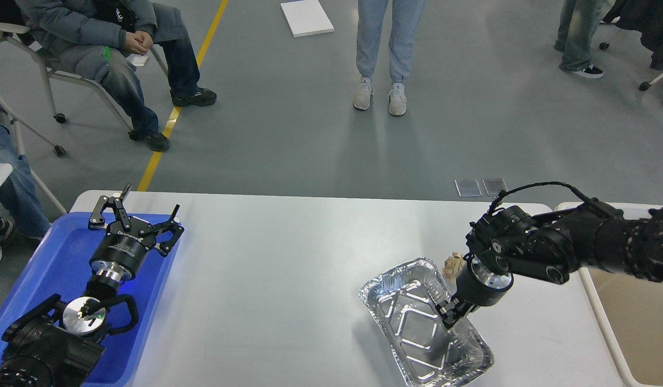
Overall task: Tidy desktop
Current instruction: 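Grasp the rim of the silver foil tray with the right gripper, then lift the foil tray and carry it toward the beige bin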
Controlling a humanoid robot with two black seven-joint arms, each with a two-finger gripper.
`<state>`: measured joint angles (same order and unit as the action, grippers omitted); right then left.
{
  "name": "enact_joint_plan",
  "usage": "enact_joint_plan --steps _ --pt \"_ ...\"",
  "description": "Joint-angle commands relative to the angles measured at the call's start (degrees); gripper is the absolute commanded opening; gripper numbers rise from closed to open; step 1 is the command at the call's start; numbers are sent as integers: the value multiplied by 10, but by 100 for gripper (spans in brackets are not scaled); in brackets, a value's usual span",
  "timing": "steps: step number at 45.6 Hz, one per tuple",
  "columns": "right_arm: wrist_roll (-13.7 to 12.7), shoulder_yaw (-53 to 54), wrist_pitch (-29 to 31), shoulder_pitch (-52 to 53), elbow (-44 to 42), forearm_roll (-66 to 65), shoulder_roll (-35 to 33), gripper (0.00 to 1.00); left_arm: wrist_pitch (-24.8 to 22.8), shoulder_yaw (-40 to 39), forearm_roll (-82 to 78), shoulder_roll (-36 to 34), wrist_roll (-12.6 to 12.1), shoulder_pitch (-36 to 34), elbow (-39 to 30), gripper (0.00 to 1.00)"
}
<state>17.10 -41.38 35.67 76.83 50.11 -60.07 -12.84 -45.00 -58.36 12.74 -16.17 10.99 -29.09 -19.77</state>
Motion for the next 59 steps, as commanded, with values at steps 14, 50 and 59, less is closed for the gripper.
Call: enact_joint_plan --steps 14,50,59 --pt "0 -65 46 244 191 15 -122 0 0 0 0 0 0 0 0 100" --pt "0 -123 93 456 270 80 -142 0 0 0 -1 0 -1 0 0 100" --pt "0 -128 93 463 271 90 -135 0 0 1 0 0 -1 0 0 100"
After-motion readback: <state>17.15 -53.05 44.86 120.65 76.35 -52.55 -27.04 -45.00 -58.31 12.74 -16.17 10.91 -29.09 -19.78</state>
